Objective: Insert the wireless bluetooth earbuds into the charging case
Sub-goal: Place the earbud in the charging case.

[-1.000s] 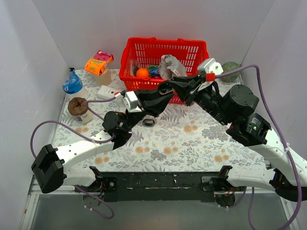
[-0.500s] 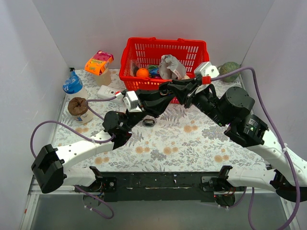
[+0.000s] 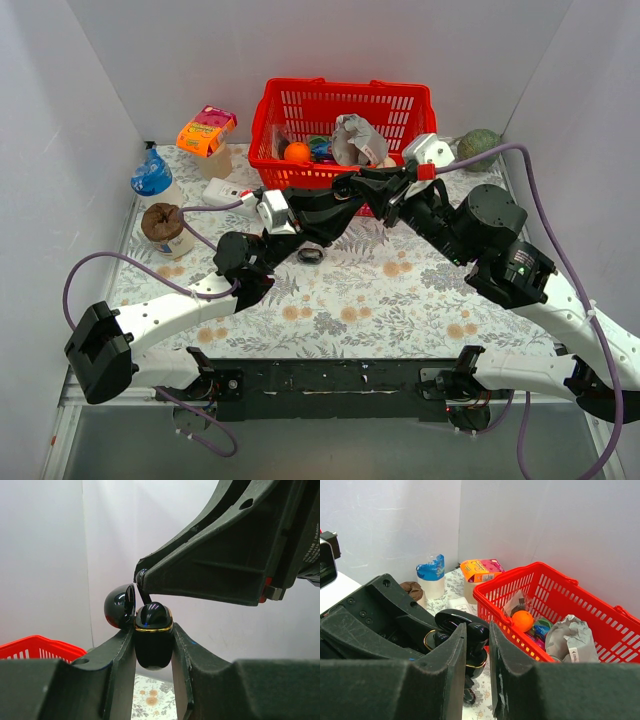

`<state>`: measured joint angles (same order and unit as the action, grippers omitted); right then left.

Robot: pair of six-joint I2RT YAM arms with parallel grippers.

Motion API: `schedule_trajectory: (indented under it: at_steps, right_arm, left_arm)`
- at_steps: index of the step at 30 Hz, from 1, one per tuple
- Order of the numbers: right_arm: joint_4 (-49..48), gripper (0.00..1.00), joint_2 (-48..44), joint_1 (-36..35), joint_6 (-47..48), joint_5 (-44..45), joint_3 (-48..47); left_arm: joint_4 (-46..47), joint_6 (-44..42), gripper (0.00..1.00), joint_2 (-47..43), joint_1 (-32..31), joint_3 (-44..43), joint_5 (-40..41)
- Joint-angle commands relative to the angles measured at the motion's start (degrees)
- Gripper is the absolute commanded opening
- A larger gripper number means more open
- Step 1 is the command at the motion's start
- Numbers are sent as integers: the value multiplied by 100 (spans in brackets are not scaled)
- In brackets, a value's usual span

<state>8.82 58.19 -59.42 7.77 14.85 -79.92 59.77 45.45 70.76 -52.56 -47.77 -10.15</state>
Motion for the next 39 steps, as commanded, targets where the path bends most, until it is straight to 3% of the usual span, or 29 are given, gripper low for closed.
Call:
schedule_trajectory:
  at_steps: [1, 23, 26, 28, 29, 39]
  right_arm:
    - [-302, 1, -115, -35, 76, 27, 64]
    - [-126, 1, -282, -35, -30, -422, 249]
    - [-117, 15, -274, -35, -56, -439, 249]
    - [-109, 18, -282, -35, -74, -430, 231]
    - [-108, 25, -282, -35, -83, -430, 223]
    - [-126, 45, -221, -35, -153, -483, 117]
  left_arm:
    - [35, 16, 0, -194, 26, -259, -22]
    - [44, -80, 0, -63, 26, -400, 5]
    - [53, -89, 0, -63, 26, -400, 4]
    - [52, -80, 0, -54, 26, -391, -4]
    - [53, -80, 0, -54, 26, -382, -13]
    - [53, -72, 0, -36, 26, -365, -31]
